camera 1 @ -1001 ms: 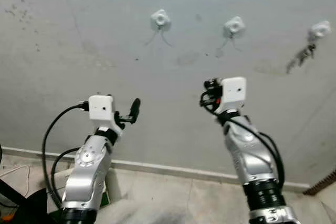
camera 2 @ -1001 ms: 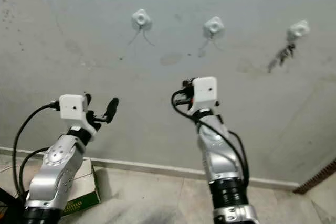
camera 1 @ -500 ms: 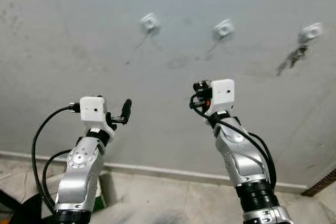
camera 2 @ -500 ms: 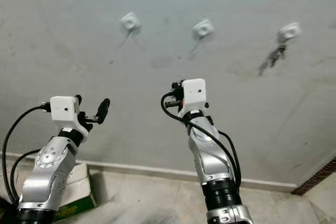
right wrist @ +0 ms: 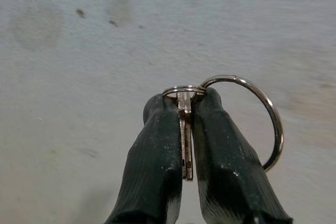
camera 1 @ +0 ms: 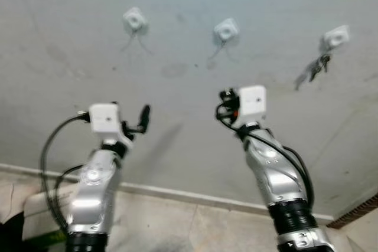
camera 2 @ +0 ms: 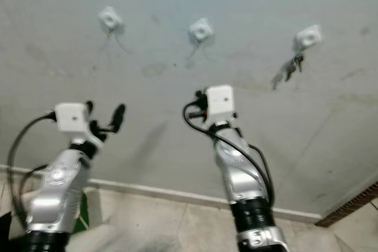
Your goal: Hang keys on a hook
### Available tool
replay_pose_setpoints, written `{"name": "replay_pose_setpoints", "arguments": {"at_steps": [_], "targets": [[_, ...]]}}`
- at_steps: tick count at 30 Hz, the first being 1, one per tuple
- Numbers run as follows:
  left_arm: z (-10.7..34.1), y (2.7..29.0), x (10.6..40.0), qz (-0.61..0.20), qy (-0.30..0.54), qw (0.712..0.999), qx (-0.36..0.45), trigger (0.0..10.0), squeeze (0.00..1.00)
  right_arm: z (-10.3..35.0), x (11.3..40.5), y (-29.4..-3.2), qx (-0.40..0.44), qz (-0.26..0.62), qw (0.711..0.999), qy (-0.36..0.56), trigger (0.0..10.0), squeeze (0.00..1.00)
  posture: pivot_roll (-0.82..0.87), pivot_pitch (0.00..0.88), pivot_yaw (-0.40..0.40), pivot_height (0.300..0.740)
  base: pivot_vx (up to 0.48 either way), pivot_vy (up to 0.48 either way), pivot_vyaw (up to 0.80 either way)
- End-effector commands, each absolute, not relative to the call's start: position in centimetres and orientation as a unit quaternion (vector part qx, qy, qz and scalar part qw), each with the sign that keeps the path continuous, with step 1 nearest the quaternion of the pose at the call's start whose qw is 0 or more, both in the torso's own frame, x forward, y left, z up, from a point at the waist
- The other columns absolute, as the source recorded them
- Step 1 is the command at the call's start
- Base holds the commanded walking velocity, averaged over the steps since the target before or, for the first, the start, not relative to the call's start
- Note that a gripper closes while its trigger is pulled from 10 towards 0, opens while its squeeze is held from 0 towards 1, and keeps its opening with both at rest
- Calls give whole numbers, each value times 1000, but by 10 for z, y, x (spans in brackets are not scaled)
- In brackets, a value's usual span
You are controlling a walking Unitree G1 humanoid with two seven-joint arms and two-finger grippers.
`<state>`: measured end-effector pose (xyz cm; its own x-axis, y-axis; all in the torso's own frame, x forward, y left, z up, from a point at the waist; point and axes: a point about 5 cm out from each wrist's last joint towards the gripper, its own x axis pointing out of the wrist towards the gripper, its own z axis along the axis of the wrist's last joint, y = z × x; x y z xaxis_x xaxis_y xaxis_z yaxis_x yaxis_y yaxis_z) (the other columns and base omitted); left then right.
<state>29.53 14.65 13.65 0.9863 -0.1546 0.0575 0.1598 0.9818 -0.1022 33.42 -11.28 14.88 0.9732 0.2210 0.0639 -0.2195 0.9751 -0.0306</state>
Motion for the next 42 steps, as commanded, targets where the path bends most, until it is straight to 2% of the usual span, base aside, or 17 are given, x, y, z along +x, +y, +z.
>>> {"name": "replay_pose_setpoints", "arguments": {"at_steps": [1, 14, 23, 30, 42], "targets": [[145, 157, 293, -59, -41, 997, -34, 10000, 0, 160, 331, -101, -14, 134, 989, -57, 10000, 0, 78, 0, -8, 740, 0, 0, 0], [152, 128, 255, -179, -32, 982, -44, 10000, 0, 167, 306, -106, -14, 136, 988, -74, 10000, 0, 78, 2, -5, 740, 0, 0, 0], [154, 128, 250, -180, -29, 982, -53, 10000, 0, 166, 292, -101, -13, 149, 987, -63, 10000, 0, 73, 7, -11, 740, 0, 0, 0], [150, 127, 249, -186, -21, 980, -65, 10000, 0, 167, 290, -99, -14, 153, 986, -63, 10000, 0, 69, 14, -8, 740, 307, 0, 0], [148, 130, 246, -189, -8, 980, -61, 10000, 0, 164, 272, -114, -17, 139, 989, -46, 10000, 0, 69, 20, -12, 740, 373, 0, 0]]}}
